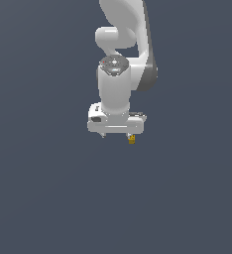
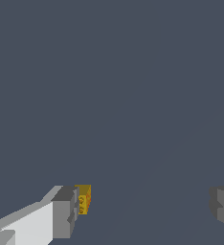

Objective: Pick up the object and move it to a goal position.

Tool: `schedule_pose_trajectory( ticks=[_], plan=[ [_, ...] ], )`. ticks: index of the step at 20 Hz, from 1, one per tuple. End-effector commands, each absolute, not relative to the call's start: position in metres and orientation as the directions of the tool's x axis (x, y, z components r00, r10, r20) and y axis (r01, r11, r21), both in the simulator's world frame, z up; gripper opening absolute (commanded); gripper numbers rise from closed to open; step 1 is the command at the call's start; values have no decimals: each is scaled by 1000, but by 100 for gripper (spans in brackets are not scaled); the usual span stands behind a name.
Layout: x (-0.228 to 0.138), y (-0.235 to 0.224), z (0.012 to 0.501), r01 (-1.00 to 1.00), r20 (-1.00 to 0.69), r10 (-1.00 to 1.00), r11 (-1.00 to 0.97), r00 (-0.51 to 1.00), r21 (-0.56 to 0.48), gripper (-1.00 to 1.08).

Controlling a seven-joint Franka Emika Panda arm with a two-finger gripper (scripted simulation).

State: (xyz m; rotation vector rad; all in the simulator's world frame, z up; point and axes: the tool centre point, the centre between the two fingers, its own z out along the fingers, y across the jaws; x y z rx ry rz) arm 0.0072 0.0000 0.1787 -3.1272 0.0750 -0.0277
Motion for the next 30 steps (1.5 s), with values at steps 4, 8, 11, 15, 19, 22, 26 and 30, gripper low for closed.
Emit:
schedule_pose_trajectory(
  ticks=[4,8,11,15,19,22,26,30],
  plan=[
    [7,0,177,-49,16,-49,-999,999,-19,100],
    [7,-3,173,-53,13,-54,-998,998,-37,100],
    [7,-4,173,-54,13,-55,-998,998,-41,100],
    [6,-1,170,-53,13,-53,-998,998,-38,100],
    [-1,7,160,-49,11,-50,-998,999,-34,100],
    [-9,16,147,-44,9,-44,-999,999,-28,100],
    [-26,34,124,-33,6,-34,-999,999,-18,100],
    [-48,52,101,-20,3,-20,-1000,1000,-9,100]
  ],
)
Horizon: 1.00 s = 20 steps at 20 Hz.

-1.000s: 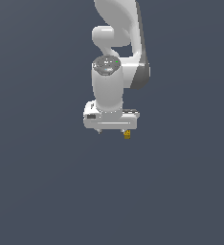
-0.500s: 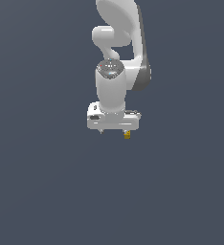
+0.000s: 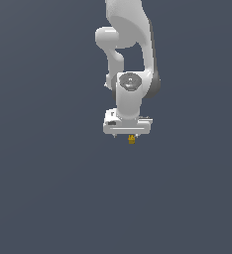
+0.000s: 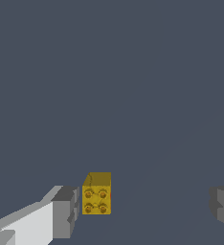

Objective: Pick up the object and move it to a goal position.

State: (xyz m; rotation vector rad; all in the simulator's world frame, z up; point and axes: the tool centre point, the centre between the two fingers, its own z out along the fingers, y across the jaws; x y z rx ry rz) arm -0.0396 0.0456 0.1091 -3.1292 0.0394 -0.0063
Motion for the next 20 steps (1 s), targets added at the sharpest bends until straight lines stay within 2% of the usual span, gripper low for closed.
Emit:
schedule_pose_trajectory(
  ticks=[1,9,20],
  plan=[
    [-52,56,96,-17,3,-17,-1000,1000,-7,100],
    [-77,73,74,-2,0,-2,-1000,1000,0,100],
    [-79,74,58,-1,-1,-1,-1000,1000,0,100]
  ],
)
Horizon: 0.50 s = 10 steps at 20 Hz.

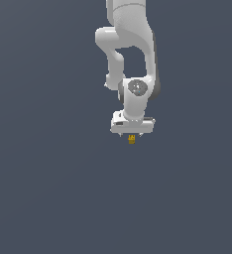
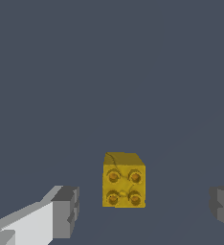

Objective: Pick up the object and move it to a goal position.

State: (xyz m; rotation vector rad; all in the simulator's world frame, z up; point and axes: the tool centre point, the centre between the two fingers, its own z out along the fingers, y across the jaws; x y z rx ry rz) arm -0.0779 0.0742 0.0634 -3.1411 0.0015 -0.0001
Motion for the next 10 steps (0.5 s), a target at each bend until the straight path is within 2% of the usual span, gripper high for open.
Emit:
schedule_pose_trajectory(
  ticks=[1,10],
  plan=[
    [-79,74,54,-1,-1,-1,-1000,1000,0,100],
    [-79,75,23,-1,0,-1,-1000,1000,0,100]
  ],
)
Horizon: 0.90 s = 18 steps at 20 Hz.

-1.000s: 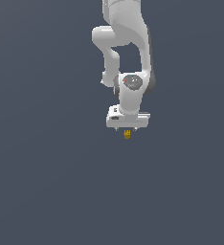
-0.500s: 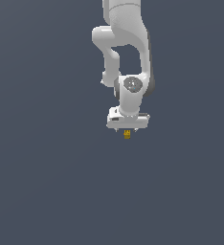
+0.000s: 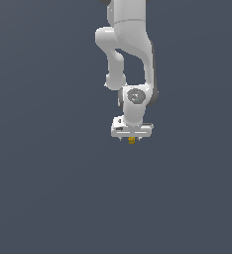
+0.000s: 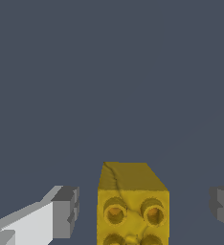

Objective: Pick up the object and move it to a goal position.

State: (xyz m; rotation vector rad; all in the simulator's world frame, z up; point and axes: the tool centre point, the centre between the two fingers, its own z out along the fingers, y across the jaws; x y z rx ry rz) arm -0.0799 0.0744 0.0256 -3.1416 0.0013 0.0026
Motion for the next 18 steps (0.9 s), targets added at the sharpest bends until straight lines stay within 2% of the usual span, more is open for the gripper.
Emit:
schedule_pose_trajectory(
  ticks=[1,2,3,18],
  plan=[
    [-79,75,22,-1,0,-1,-1000,1000,0,100],
    [-79,75,22,-1,0,-1,-1000,1000,0,100],
    [-79,75,22,-1,0,-1,-1000,1000,0,-100],
    [-79,73,28,-1,0,-1,-1000,1000,0,-100]
  ],
)
